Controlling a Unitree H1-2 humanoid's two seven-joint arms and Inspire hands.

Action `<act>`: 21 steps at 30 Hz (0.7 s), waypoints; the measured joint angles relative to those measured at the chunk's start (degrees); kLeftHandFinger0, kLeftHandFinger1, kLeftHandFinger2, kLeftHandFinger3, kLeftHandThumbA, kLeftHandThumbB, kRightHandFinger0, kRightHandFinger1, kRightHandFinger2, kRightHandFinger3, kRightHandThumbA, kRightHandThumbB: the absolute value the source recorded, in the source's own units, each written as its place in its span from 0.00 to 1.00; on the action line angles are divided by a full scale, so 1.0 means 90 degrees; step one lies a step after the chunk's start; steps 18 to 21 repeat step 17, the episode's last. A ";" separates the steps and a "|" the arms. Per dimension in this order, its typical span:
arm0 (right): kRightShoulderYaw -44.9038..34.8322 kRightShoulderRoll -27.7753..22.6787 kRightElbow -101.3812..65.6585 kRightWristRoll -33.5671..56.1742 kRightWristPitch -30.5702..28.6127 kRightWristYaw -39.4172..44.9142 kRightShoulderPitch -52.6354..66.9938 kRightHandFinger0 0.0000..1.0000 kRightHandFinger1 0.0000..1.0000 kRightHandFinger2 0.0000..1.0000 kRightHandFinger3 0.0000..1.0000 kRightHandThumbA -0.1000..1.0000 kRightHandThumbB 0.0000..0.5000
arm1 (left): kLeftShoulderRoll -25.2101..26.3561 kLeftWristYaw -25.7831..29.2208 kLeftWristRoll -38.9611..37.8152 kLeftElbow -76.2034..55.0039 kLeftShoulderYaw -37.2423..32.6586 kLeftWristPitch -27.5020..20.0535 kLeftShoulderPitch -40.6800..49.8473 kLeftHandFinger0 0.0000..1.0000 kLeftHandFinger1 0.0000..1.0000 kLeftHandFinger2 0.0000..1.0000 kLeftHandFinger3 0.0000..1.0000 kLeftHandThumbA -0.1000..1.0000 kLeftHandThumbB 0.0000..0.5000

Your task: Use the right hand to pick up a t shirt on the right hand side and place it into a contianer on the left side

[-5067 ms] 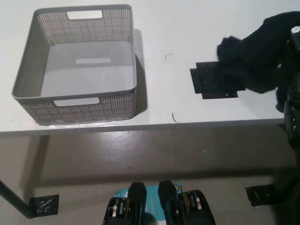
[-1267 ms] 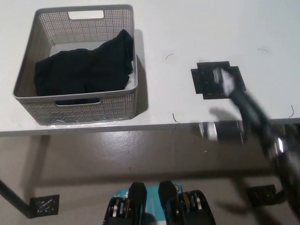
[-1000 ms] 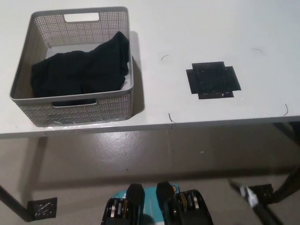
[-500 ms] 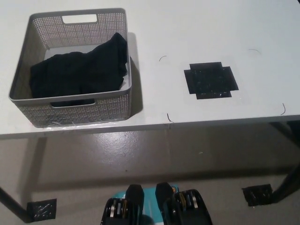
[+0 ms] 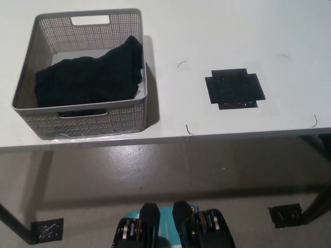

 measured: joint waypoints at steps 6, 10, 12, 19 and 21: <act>0.0313 -0.0118 0.0213 -0.0192 -0.0192 -0.0565 -0.0220 1.00 1.00 1.00 1.00 1.00 0.35 | -0.0004 -0.0012 -0.0079 -0.0029 0.0117 -0.0042 0.0011 1.00 1.00 1.00 1.00 1.00 0.59; 0.0457 -0.0198 0.0356 -0.0375 -0.0239 -0.0874 -0.0317 1.00 1.00 1.00 1.00 1.00 0.37 | -0.0009 -0.0012 -0.0084 -0.0034 0.0128 -0.0053 0.0009 1.00 1.00 1.00 1.00 1.00 0.61; 0.0522 -0.0222 0.0409 -0.0431 -0.0266 -0.0979 -0.0343 1.00 1.00 1.00 1.00 1.00 0.36 | -0.0008 -0.0012 -0.0096 -0.0035 0.0145 -0.0056 0.0009 1.00 1.00 1.00 1.00 1.00 0.60; 0.0646 -0.0236 0.0416 -0.0602 -0.0323 -0.1157 -0.0353 1.00 1.00 1.00 1.00 1.00 0.40 | 0.0000 -0.0011 -0.0098 -0.0045 0.0169 -0.0066 0.0013 1.00 1.00 1.00 1.00 1.00 0.61; 0.0646 -0.0236 0.0416 -0.0602 -0.0323 -0.1157 -0.0353 1.00 1.00 1.00 1.00 1.00 0.40 | 0.0000 -0.0011 -0.0098 -0.0045 0.0169 -0.0066 0.0013 1.00 1.00 1.00 1.00 1.00 0.61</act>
